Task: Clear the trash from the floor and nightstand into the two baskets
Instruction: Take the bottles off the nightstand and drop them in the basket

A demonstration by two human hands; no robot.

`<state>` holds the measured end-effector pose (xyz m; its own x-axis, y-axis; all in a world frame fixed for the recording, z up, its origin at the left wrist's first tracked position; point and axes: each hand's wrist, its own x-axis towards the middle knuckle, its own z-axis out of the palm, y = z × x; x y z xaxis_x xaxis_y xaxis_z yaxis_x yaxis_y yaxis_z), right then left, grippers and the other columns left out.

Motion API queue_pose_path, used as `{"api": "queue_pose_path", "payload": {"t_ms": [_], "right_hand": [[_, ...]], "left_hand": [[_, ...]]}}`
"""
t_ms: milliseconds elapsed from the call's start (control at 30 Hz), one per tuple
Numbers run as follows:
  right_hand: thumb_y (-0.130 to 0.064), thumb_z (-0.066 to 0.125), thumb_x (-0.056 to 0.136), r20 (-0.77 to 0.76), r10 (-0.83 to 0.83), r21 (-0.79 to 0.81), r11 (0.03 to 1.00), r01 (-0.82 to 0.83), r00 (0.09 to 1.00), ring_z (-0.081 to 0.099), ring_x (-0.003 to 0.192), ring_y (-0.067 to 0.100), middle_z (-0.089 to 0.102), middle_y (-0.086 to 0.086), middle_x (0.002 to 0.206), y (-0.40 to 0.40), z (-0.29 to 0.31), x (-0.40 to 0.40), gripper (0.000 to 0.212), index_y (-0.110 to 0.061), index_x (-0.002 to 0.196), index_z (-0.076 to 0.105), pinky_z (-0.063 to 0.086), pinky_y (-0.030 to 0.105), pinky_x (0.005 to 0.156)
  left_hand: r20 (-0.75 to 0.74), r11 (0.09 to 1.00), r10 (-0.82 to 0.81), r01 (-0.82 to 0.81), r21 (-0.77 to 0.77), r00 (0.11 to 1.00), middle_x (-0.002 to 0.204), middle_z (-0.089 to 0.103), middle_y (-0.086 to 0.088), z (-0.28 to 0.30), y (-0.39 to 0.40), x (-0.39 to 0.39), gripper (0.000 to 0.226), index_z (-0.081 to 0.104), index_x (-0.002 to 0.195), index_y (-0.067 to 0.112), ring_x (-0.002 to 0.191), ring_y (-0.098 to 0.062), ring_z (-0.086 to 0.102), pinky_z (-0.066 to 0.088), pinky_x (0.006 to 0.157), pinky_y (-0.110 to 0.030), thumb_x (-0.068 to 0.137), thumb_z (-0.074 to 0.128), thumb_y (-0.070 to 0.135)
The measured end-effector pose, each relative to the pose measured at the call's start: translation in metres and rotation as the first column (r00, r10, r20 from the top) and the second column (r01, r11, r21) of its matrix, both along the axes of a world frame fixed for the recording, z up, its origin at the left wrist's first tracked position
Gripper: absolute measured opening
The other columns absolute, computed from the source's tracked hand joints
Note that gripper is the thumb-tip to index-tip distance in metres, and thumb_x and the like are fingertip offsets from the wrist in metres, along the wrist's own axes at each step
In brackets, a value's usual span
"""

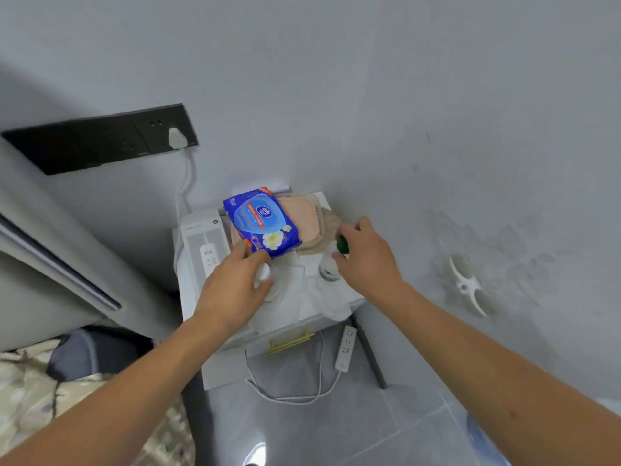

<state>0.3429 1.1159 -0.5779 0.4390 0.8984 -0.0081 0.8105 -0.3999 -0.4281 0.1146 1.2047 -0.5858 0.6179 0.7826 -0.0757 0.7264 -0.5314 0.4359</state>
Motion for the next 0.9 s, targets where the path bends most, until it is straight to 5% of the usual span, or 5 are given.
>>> {"api": "queue_pose_path", "payload": {"t_ms": [233,533,633,767,900], "right_hand": [[-0.04,0.068,0.087,-0.087,-0.191,0.177,0.963,0.204,0.978,0.051,0.065,0.012,0.041,-0.01,0.096,-0.132,0.046,-0.034,0.021,-0.029,0.099,0.054,0.048,0.027,0.061],[-0.044,0.067,0.088,-0.238,-0.598,0.083,0.773,0.629,0.765,0.051,0.075,0.008,0.046,-0.015,0.097,-0.382,0.055,-0.064,0.02,-0.031,0.099,0.058,0.053,0.03,0.071],[-0.046,0.067,0.089,-0.227,-0.71,0.063,0.673,0.737,0.667,0.055,0.079,0.009,0.048,-0.017,0.1,-0.452,0.046,-0.048,0.021,-0.031,0.101,0.058,0.054,0.028,0.074],[-0.041,0.071,0.088,-0.208,-0.812,0.081,0.542,0.837,0.546,0.056,0.078,0.013,0.049,-0.013,0.106,-0.543,0.021,-0.01,0.023,-0.029,0.102,0.058,0.056,0.03,0.07],[-0.033,0.074,0.088,-0.208,-0.864,0.087,0.45,0.889,0.458,0.056,0.072,0.011,0.051,-0.01,0.104,-0.621,-0.017,0.037,0.022,-0.024,0.103,0.061,0.054,0.029,0.068]], "left_hand": [[0.19,0.989,-0.143,0.131,0.073,0.971,0.092,0.054,0.016,0.067,-0.073,-0.002,0.026,0.049,0.093,0.035,0.071,-0.009,0.056,0.051,0.056,-0.033,0.088,0.066,0.054],[0.323,0.856,-0.477,0.515,-0.04,0.818,0.069,0.057,0.016,0.114,-0.263,0.06,0.028,0.057,0.071,0.029,0.064,-0.009,0.051,0.044,0.058,-0.017,0.072,0.06,0.057],[0.308,0.77,-0.6,0.638,-0.029,0.738,0.07,0.055,0.02,0.106,-0.333,0.104,0.026,0.057,0.07,0.031,0.062,-0.005,0.052,0.043,0.058,-0.011,0.072,0.06,0.057],[0.297,0.681,-0.674,0.725,-0.102,0.676,0.078,0.056,0.015,0.072,-0.409,0.174,0.027,0.055,0.078,0.031,0.059,-0.008,0.054,0.049,0.055,-0.031,0.076,0.065,0.057],[0.241,0.673,-0.68,0.72,-0.169,0.692,0.08,0.058,0.012,0.016,-0.469,0.242,0.029,0.052,0.083,0.031,0.07,-0.009,0.057,0.05,0.06,-0.035,0.081,0.079,0.04]]}}
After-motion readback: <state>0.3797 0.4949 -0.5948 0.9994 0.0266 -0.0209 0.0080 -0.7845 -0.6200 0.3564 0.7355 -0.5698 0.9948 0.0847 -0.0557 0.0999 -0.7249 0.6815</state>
